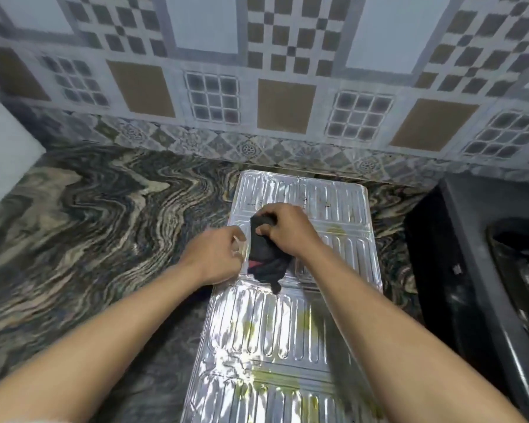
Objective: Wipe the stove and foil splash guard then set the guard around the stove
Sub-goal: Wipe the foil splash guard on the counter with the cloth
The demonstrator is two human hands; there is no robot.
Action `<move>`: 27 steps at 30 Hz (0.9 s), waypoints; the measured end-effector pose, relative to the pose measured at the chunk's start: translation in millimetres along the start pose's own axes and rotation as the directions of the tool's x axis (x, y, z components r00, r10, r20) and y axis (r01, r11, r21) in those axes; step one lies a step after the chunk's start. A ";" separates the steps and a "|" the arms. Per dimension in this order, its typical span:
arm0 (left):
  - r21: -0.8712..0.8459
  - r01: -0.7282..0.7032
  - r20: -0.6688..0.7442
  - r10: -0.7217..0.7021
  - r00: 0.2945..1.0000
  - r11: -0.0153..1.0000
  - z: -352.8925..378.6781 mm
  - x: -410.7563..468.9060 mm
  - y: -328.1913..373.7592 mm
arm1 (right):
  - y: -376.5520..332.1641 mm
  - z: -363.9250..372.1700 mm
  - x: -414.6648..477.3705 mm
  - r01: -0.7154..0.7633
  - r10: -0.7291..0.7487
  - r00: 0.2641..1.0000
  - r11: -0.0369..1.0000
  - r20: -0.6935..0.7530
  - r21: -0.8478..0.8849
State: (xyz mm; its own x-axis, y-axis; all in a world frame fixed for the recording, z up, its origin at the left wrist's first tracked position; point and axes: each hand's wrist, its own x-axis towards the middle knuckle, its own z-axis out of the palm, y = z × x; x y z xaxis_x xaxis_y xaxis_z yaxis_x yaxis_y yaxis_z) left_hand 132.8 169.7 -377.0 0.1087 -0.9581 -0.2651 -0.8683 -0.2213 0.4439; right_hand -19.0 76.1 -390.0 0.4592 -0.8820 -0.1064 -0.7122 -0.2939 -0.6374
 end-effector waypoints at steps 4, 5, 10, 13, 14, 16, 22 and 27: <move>0.254 -0.213 0.112 0.190 0.975 0.943 -35.4 67.1 -37.7 | 2.2 12.5 21.2 0.072 -0.076 0.994 0.996 -0.076 -0.056; 0.322 -0.257 0.163 0.214 0.963 0.911 -42.1 84.1 -42.0 | 2.3 13.3 27.5 0.081 -0.088 0.993 0.993 -0.084 -0.084; 0.513 -0.301 0.357 0.119 0.927 0.804 -54.9 141.2 -37.7 | -3.1 12.4 65.0 0.093 -0.106 0.992 0.980 -0.068 -0.175; 0.515 -0.329 0.397 0.120 0.910 0.791 -51.2 160.4 -38.1 | -5.7 12.6 85.8 0.098 -0.122 0.987 0.971 -0.102 -0.219; 0.517 -0.341 0.409 0.124 0.904 0.785 -48.3 165.1 -41.1 | -6.3 14.6 89.0 0.098 -0.135 0.982 0.964 -0.136 -0.246; 0.517 -0.365 0.403 0.156 0.902 0.775 -43.7 172.3 -47.3 | -6.3 24.8 87.6 0.104 -0.175 0.959 0.949 -0.223 -0.298; 0.436 -0.379 0.417 0.190 0.889 0.816 -41.0 176.6 -52.0 | 7.9 72.6 69.9 0.057 -0.109 0.987 0.928 -0.122 -0.368; 0.420 -0.369 0.431 0.176 0.885 0.829 -39.0 180.3 -55.3 | 14.2 68.7 81.8 0.088 -0.135 0.988 0.887 -0.072 -0.453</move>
State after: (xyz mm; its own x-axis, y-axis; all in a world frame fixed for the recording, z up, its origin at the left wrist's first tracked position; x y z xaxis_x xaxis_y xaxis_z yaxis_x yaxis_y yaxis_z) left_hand 219.3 2.2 -416.0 -0.2649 -0.8085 -0.5256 -0.9633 0.2467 0.1060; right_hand 44.9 25.1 -460.1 0.5117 -0.8584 0.0365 -0.8318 -0.5057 -0.2288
